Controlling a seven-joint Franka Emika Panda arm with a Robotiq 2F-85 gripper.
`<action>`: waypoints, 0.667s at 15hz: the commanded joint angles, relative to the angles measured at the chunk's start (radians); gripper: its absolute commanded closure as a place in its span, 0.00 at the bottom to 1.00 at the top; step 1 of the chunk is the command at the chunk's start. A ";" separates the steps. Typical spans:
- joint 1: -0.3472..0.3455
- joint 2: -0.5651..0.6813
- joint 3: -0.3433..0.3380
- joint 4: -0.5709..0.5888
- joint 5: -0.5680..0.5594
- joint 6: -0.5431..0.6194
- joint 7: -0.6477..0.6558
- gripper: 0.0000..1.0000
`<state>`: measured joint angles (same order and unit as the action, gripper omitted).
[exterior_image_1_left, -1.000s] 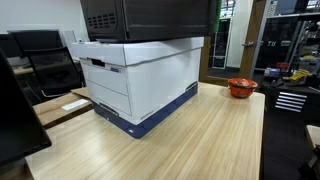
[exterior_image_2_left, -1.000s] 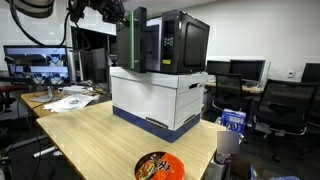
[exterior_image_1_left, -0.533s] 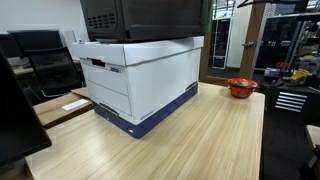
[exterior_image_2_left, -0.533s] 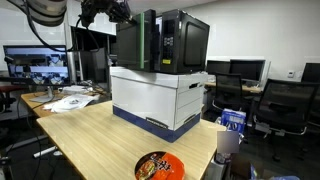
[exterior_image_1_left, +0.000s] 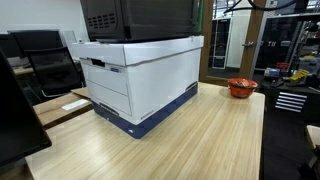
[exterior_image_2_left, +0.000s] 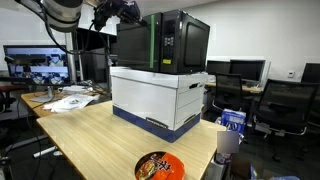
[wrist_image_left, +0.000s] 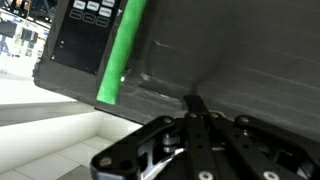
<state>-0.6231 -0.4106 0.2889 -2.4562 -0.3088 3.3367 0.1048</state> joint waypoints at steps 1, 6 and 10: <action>-0.114 0.066 0.131 0.064 0.037 0.029 0.029 0.98; -0.079 0.010 0.162 0.054 0.071 -0.121 0.069 0.98; 0.258 -0.072 -0.019 0.061 0.233 -0.466 -0.029 0.98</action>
<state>-0.5597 -0.4425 0.3751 -2.4066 -0.1739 3.0559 0.1474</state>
